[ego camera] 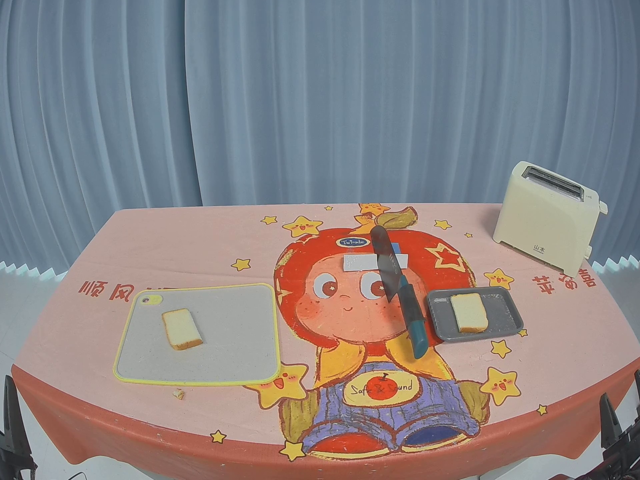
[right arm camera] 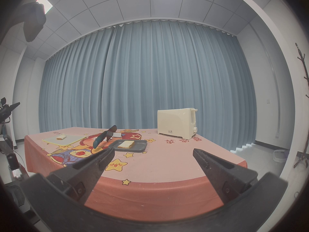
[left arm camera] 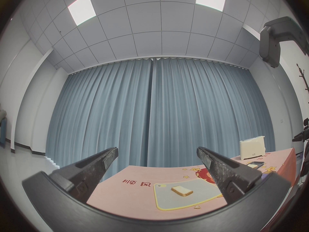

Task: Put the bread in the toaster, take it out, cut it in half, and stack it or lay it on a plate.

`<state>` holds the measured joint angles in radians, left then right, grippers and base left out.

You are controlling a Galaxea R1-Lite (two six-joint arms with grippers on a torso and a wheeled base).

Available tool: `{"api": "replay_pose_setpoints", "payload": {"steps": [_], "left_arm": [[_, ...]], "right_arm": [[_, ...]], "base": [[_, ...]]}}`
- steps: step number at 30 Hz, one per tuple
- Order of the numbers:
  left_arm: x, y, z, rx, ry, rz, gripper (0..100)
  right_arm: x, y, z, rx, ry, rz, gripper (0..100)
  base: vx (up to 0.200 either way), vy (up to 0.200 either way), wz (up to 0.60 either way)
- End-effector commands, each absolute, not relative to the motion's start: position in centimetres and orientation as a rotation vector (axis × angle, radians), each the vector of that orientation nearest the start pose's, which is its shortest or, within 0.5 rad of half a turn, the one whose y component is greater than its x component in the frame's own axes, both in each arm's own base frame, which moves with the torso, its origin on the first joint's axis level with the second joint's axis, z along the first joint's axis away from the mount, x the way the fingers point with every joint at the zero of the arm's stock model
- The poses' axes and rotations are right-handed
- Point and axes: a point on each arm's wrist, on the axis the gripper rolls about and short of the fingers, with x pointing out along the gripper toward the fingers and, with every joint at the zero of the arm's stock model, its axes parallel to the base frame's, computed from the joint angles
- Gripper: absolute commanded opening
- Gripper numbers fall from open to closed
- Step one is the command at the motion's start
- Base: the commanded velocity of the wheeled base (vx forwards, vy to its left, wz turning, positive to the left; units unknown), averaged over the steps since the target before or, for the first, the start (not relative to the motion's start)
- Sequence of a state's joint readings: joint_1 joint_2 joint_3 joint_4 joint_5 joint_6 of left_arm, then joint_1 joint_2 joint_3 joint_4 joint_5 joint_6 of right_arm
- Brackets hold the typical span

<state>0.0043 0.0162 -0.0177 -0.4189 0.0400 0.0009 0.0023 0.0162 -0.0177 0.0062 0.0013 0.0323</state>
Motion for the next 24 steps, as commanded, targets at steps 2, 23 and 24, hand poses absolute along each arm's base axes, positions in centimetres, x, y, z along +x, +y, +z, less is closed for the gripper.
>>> {"api": "replay_pose_setpoints", "payload": {"steps": [2,23,24], "left_arm": [[-3.2,0.1,11.8,0.0,-0.425,0.045,100],[-4.1,-0.1,12.8,0.058,-0.222,-0.04,100],[-4.3,-0.1,13.0,0.069,-0.21,-0.044,100]], "right_arm": [[-2.3,0.0,7.6,0.032,0.003,0.005,100],[-2.3,0.0,7.6,0.032,0.003,0.003,100],[-2.3,0.0,7.6,0.032,0.003,0.003,100]], "base": [[0.0,0.0,0.0],[0.0,0.0,0.0],[0.0,0.0,0.0]]}}
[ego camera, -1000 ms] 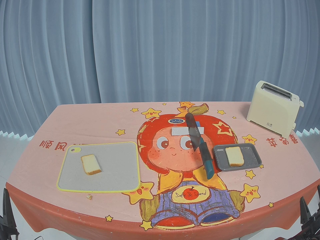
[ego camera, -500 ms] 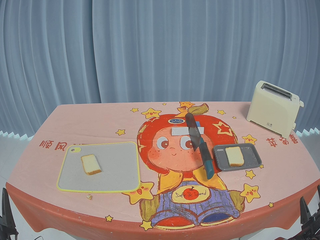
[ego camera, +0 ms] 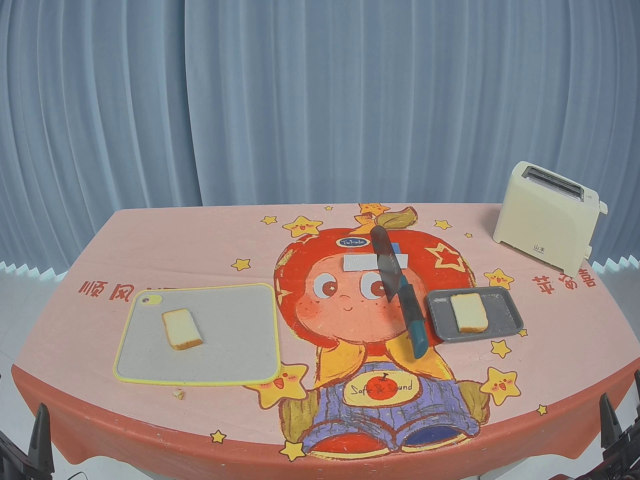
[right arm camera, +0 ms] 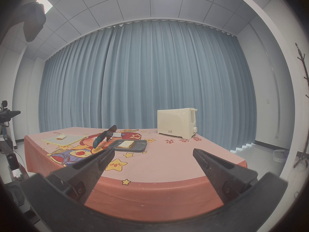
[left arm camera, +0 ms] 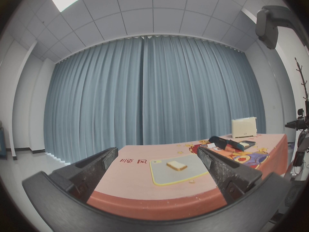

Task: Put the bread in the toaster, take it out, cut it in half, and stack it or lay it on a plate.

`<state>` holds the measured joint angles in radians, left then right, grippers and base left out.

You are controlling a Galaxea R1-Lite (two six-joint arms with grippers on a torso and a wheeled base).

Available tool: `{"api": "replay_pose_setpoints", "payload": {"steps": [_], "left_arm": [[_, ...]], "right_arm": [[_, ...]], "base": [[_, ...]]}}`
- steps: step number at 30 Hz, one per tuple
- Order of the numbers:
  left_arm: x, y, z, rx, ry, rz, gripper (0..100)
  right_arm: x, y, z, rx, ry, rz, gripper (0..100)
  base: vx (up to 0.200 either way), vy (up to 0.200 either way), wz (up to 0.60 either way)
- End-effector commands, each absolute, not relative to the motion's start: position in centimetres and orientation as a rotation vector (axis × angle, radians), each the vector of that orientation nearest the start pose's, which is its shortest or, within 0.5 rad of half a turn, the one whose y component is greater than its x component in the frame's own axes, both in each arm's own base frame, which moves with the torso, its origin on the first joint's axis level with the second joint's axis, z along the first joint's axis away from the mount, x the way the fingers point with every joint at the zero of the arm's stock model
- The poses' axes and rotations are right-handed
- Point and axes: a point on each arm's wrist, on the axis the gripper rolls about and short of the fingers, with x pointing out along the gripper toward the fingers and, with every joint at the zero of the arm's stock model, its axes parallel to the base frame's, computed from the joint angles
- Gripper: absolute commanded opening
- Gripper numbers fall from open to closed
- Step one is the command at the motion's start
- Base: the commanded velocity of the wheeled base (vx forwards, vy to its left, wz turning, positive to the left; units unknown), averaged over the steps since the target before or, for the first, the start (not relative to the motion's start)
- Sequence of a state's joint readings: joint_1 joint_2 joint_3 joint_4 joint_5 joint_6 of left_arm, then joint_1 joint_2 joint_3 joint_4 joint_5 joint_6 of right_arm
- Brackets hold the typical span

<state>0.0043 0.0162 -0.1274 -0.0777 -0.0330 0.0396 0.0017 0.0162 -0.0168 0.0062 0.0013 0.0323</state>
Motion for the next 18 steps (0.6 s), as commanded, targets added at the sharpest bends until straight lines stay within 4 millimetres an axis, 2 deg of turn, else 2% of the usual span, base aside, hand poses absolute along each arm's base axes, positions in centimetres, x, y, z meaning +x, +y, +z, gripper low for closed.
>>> {"api": "replay_pose_setpoints", "payload": {"steps": [1,10,18], "left_arm": [[-4.3,-0.1,13.3,0.077,-0.207,-0.045,100],[-3.4,-0.1,15.6,0.107,-0.154,-0.035,100],[-1.9,-0.1,16.0,0.115,-0.057,0.006,100]], "right_arm": [[-2.3,0.0,7.5,0.032,0.005,0.005,100],[-2.3,0.0,7.6,0.032,0.003,0.005,100],[-2.3,0.0,7.6,0.032,0.003,0.005,100]], "base": [[0.0,0.0,0.0],[0.0,0.0,0.0],[0.0,0.0,0.0]]}}
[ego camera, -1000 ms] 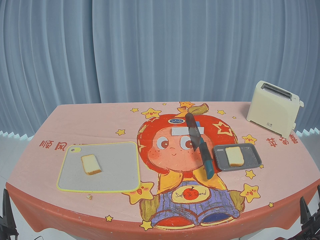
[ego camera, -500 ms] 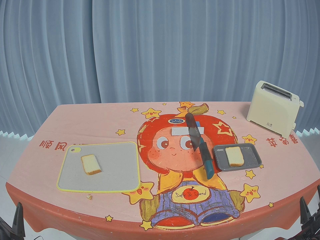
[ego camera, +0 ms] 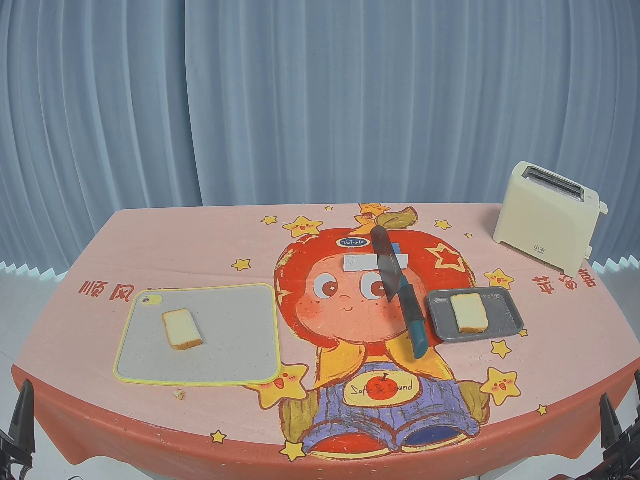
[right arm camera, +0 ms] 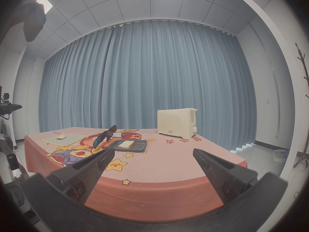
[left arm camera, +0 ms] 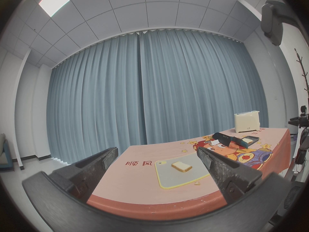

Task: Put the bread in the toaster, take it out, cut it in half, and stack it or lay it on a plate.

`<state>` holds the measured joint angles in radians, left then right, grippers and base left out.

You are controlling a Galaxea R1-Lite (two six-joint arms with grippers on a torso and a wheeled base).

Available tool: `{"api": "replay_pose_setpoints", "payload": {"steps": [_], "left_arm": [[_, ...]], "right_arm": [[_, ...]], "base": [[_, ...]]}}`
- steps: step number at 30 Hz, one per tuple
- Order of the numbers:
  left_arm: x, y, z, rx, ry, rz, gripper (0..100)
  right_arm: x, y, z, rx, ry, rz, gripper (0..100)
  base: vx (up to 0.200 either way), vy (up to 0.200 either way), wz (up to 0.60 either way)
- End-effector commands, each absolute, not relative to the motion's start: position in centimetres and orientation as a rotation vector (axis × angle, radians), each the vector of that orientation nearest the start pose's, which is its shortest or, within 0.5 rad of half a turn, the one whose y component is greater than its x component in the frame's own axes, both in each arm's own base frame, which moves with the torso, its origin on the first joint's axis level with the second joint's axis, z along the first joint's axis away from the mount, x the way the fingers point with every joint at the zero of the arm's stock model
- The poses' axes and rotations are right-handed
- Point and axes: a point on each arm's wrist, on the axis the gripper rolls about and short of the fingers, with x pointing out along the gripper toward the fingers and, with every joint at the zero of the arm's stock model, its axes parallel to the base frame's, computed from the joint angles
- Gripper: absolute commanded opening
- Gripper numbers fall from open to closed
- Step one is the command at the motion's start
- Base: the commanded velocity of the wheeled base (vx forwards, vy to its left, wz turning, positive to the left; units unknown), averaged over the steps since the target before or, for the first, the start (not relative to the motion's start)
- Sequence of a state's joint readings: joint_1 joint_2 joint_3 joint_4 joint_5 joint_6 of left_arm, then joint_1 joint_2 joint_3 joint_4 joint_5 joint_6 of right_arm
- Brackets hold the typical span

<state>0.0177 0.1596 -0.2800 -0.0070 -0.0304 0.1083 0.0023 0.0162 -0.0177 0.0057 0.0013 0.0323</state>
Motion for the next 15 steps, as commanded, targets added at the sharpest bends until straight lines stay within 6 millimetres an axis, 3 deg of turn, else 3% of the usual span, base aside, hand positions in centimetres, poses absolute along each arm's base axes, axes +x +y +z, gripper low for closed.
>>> {"api": "replay_pose_setpoints", "payload": {"steps": [1,10,15], "left_arm": [[-1.8,-0.1,16.0,0.121,-0.044,0.01,100],[-1.6,-0.1,15.9,0.193,0.07,0.001,100],[-0.6,-0.1,17.3,0.198,0.1,-0.022,100]], "right_arm": [[-2.3,0.0,7.6,0.032,0.003,0.005,100],[-2.3,0.0,7.6,0.032,0.003,0.005,100],[-2.3,0.0,7.6,0.032,0.003,0.005,100]], "base": [[0.0,0.0,0.0],[0.0,0.0,0.0],[0.0,0.0,0.0]]}}
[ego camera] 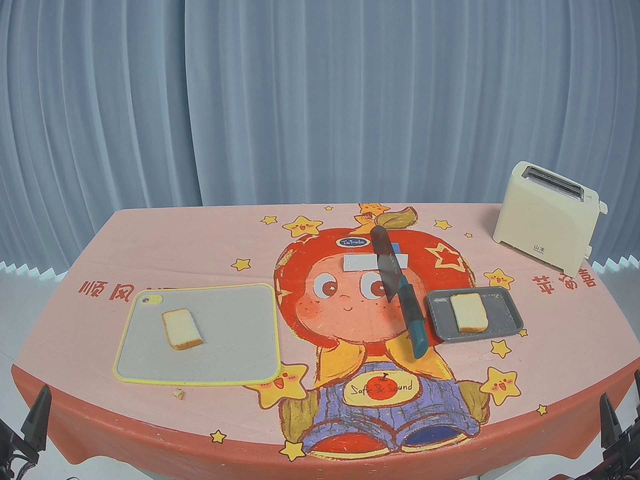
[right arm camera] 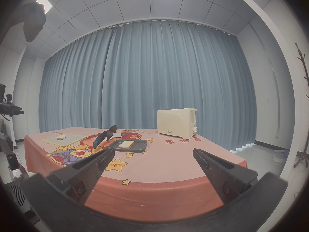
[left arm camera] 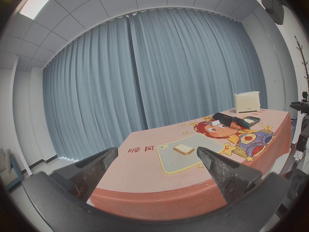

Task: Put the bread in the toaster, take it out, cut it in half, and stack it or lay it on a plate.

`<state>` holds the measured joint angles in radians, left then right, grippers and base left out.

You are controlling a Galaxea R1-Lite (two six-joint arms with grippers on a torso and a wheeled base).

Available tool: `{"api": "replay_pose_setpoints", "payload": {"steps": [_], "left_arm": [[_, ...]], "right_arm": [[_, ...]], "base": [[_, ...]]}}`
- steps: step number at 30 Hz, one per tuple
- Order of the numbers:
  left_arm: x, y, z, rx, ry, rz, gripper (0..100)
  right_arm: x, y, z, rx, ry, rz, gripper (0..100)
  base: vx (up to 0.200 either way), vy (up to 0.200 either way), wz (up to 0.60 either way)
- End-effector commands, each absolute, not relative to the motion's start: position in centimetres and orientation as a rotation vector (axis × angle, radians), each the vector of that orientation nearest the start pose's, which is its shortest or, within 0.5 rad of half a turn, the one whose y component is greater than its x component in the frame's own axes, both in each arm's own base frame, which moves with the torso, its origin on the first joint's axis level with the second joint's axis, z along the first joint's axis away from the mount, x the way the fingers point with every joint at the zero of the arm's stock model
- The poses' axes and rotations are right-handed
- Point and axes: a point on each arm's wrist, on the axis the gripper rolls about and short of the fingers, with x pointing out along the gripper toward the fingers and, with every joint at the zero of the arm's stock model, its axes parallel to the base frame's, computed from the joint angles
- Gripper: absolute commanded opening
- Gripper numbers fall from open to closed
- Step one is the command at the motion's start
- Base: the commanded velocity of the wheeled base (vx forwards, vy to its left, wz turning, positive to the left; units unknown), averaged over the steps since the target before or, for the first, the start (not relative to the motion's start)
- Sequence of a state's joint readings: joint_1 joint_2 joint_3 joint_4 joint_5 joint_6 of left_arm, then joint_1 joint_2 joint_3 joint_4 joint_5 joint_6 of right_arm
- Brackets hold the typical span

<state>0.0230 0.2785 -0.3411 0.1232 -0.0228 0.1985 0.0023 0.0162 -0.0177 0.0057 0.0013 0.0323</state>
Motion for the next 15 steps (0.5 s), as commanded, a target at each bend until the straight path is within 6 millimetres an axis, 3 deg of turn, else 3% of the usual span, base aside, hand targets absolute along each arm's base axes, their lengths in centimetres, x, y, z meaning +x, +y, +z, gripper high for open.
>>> {"api": "replay_pose_setpoints", "payload": {"steps": [1,11,15], "left_arm": [[0.1,-0.1,17.6,0.202,0.132,-0.037,100],[2.1,-0.2,18.7,0.27,0.193,-0.138,100],[3.1,-0.2,20.1,0.269,0.198,-0.143,100]], "right_arm": [[-2.3,0.0,7.6,0.032,0.003,0.005,100],[-2.3,0.0,7.6,0.032,0.003,0.005,100],[-2.3,0.0,7.6,0.032,0.003,0.003,100]], "base": [[0.0,0.0,0.0],[0.0,0.0,0.0],[0.0,0.0,0.0]]}}
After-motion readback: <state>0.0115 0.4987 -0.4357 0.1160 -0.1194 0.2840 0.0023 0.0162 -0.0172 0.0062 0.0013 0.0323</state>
